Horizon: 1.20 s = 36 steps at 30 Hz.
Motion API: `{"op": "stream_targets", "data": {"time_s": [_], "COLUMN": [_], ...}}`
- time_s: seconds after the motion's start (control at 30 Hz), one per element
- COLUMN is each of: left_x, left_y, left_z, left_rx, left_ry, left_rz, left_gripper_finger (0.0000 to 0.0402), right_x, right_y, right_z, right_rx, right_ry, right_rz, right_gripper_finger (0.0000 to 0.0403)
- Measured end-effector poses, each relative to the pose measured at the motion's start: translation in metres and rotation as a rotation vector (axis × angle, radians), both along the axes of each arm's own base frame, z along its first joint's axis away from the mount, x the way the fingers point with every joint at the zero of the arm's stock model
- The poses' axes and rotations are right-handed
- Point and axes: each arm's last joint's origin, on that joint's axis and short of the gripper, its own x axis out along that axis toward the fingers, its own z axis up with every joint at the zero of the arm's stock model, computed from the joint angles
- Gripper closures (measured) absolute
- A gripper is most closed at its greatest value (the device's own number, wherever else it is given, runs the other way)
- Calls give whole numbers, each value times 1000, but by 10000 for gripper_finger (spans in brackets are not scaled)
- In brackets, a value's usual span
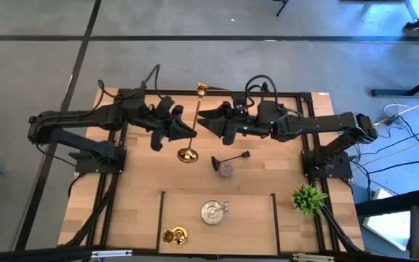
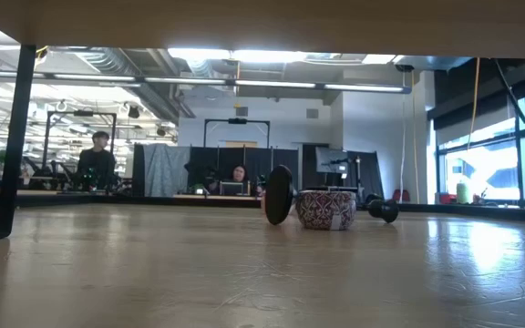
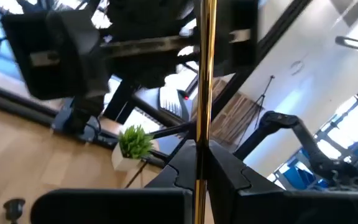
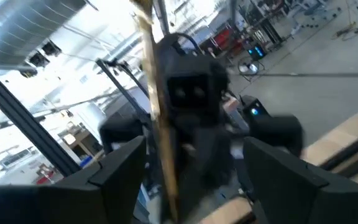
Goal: Pick & Place candle stick holders
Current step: Put the gold candle holder on the shelf
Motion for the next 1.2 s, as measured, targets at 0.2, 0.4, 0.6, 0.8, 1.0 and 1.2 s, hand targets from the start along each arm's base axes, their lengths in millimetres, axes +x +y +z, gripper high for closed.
{"op": "stream_targets", "data": {"time_s": [0.2, 0.4, 0.6, 0.8, 1.0, 1.2], "left_x": [11, 13, 13, 15, 21, 24], "left_y": [3, 6, 8, 8, 8, 8], "left_z": [-9, -10, -7, -8, -12, -14], "left_rx": [-6, -6, -6, -15, -30, -32], "left_ry": [34, 40, 11, 6, 23, 32], "left_rz": [0, 14, 7, -15, -34, -38], "left_gripper_finger": [391, 391, 391, 391, 391, 385], "right_x": [0, 1, 1, 1, 1, 1], "right_y": [1, 1, 1, 1, 1, 2], "right_z": [1, -1, -3, -2, -2, -3], "right_rx": [-7, -14, -3, 1, -18, -21], "right_ry": [-19, 6, 23, 18, 19, 27], "right_rz": [10, 13, 6, -16, 5, 15], "right_gripper_finger": [130, 130, 167, 273, 369, 384]}}
